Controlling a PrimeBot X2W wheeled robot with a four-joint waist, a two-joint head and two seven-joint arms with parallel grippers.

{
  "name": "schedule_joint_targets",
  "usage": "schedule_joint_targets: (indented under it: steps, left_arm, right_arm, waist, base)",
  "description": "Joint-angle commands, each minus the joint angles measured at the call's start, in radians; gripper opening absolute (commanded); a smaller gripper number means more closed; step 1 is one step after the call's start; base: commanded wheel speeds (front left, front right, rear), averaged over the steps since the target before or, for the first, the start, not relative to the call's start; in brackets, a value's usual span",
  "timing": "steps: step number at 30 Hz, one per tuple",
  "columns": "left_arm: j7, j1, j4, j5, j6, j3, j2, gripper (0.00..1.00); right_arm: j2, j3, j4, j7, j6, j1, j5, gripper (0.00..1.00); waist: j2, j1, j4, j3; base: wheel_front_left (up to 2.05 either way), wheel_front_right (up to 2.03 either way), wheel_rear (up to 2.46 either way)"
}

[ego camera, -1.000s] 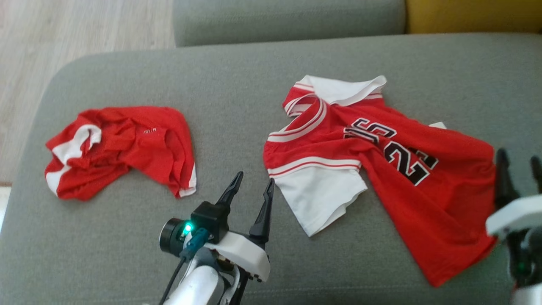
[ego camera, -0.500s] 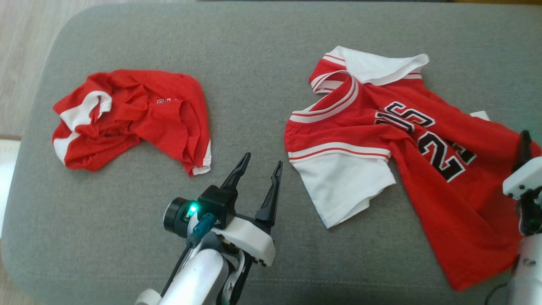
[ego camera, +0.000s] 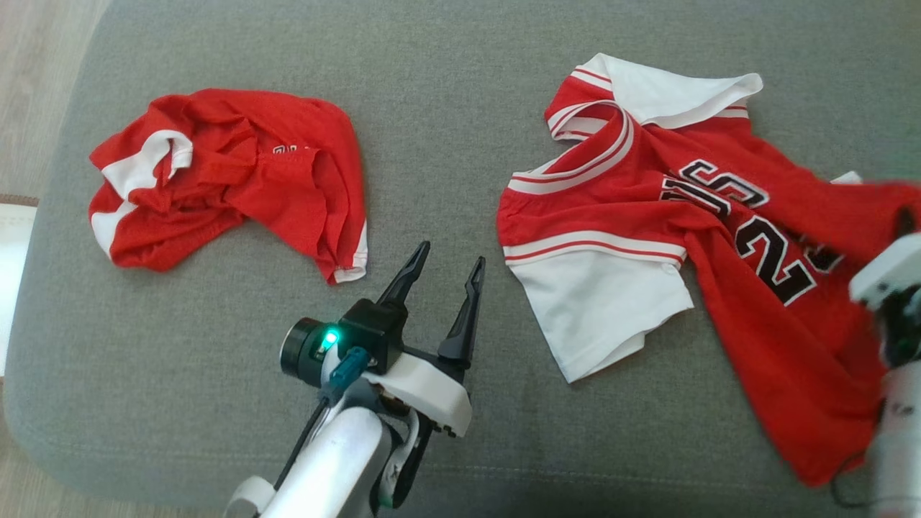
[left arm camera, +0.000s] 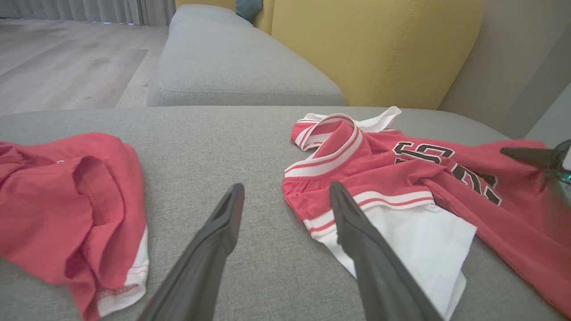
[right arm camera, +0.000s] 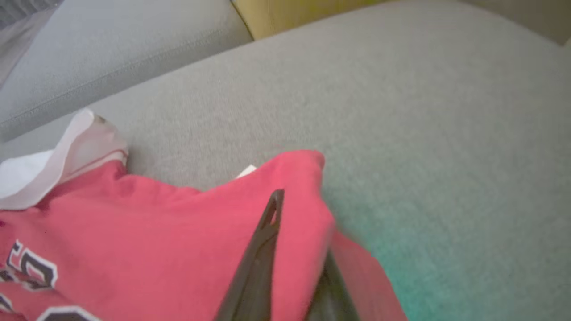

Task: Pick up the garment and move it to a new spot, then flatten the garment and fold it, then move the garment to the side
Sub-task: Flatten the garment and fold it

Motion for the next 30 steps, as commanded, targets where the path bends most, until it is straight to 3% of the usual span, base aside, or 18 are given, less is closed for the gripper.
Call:
schedule_joint_targets:
  steps: [1,11,18,19,20,25,30]
  left_arm:
    - [-0.012,-0.039,-0.034,-0.008,0.006,0.020,-0.002,1.00]
    - [-0.012,-0.070,-0.046,-0.030,0.008,-0.013,-0.002,1.00]
    - [-0.012,-0.093,-0.060,-0.048,0.017,-0.036,-0.002,1.00]
    - [-0.012,-0.097,-0.062,-0.051,0.019,-0.039,-0.002,1.00]
    - [-0.012,-0.101,-0.063,-0.054,0.020,-0.042,-0.002,1.00]
    - [-0.012,-0.107,-0.068,-0.066,0.030,-0.045,-0.002,1.00]
    - [-0.012,-0.097,-0.063,-0.062,0.034,-0.031,-0.002,1.00]
  right_arm:
    - [-0.037,0.038,-0.045,-0.033,0.007,-0.069,-0.005,0.00]
    - [-0.228,0.159,-0.002,-0.095,0.007,-0.232,-0.110,0.00]
    - [-0.321,0.168,0.099,-0.158,0.007,-0.372,-0.195,0.00]
    - [-0.324,0.164,0.121,-0.162,0.007,-0.385,-0.206,0.44]
    - [-0.326,0.164,0.141,-0.168,0.007,-0.394,-0.219,1.00]
    - [-0.307,0.150,0.210,-0.224,0.007,-0.416,-0.237,1.00]
    - [-0.244,0.169,0.264,-0.333,0.007,-0.382,-0.211,1.00]
  waist:
    - [0.0000,0.0000,0.003,0.004]
    - [0.0000,0.0000,0.065,0.051]
    - [0.0000,0.0000,0.126,0.097]
    - [0.0000,0.0000,0.133,0.102]
    - [0.0000,0.0000,0.139,0.104]
    - [0.0000,0.0000,0.145,0.092]
    - [0.0000,0.0000,0.107,0.033]
  base:
    - [0.00,0.00,0.00]
    - [0.00,0.00,0.00]
    - [0.00,0.00,0.00]
    - [0.00,0.00,0.00]
    - [0.00,0.00,0.00]
    - [0.00,0.00,0.00]
    - [0.00,0.00,0.00]
